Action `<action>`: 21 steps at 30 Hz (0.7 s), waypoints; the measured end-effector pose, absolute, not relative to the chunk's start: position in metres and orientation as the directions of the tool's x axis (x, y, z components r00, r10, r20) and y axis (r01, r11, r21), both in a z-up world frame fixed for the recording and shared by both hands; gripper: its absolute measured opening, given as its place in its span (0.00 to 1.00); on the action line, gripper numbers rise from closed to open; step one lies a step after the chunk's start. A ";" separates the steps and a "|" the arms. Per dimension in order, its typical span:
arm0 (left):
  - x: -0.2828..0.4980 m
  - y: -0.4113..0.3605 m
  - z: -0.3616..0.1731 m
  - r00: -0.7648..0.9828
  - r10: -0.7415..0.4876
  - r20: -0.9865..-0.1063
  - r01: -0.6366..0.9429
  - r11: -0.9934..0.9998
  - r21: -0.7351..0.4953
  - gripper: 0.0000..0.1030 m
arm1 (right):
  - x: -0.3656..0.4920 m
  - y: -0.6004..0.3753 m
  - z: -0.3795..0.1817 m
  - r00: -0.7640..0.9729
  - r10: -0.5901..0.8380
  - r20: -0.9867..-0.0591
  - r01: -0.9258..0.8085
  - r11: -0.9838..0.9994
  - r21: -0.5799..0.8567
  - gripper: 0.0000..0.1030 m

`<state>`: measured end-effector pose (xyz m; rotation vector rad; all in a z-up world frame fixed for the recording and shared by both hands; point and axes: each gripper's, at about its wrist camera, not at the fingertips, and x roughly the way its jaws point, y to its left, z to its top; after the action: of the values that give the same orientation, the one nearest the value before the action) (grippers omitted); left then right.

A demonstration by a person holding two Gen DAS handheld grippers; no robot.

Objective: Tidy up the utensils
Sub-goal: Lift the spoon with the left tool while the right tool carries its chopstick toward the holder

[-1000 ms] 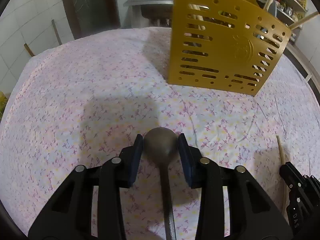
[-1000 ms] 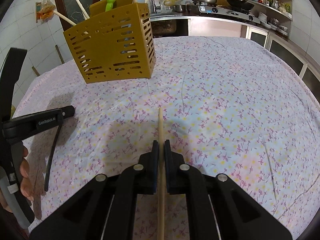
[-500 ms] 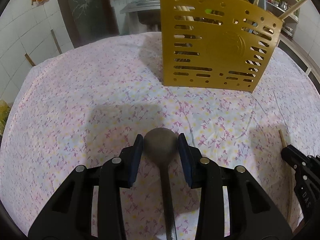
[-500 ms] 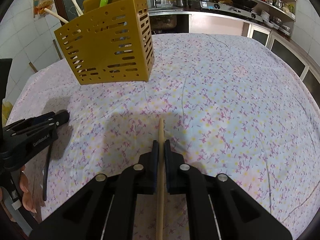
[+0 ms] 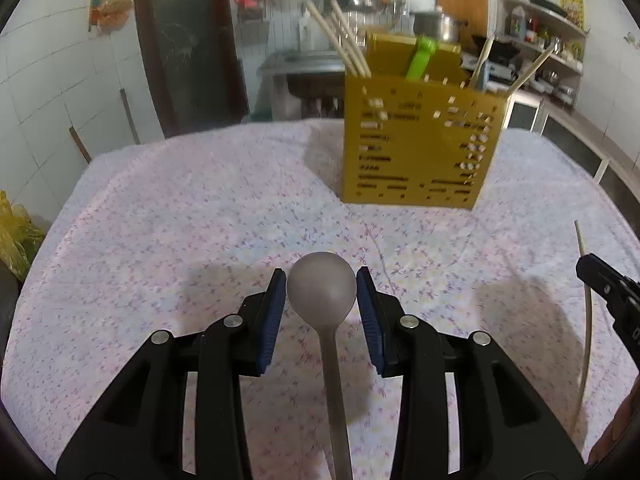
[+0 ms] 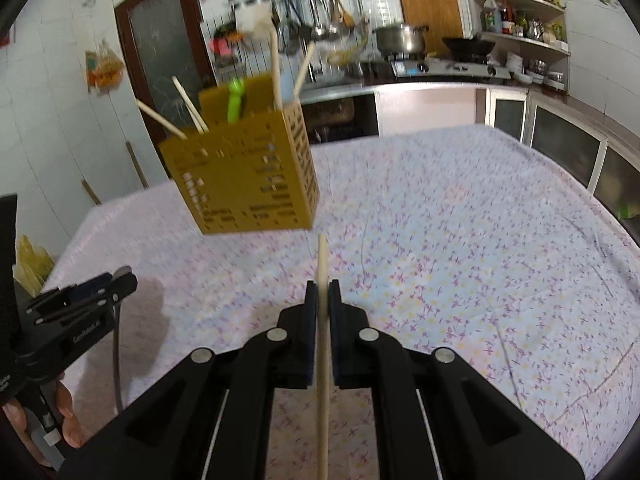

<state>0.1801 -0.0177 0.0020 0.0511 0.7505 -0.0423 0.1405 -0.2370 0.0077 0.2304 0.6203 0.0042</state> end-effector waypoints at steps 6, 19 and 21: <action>0.152 -0.006 0.027 0.782 -0.057 -0.621 0.062 0.998 -0.014 0.34 | 0.114 -0.240 0.028 0.875 0.071 -0.480 0.047 0.972 0.230 0.06; 0.103 0.003 0.049 0.862 -0.046 -0.505 0.056 0.998 0.004 0.34 | 0.067 -0.229 0.048 0.940 0.038 -0.339 0.024 0.984 0.176 0.06; 0.099 0.003 0.048 0.868 -0.041 -0.495 0.055 0.998 0.012 0.34 | 0.062 -0.226 0.049 0.945 0.032 -0.325 0.024 0.986 0.165 0.06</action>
<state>0.0990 0.0027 0.0478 0.0260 0.5173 -0.0502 0.0617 -0.2262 0.0490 0.1686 0.3332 0.0043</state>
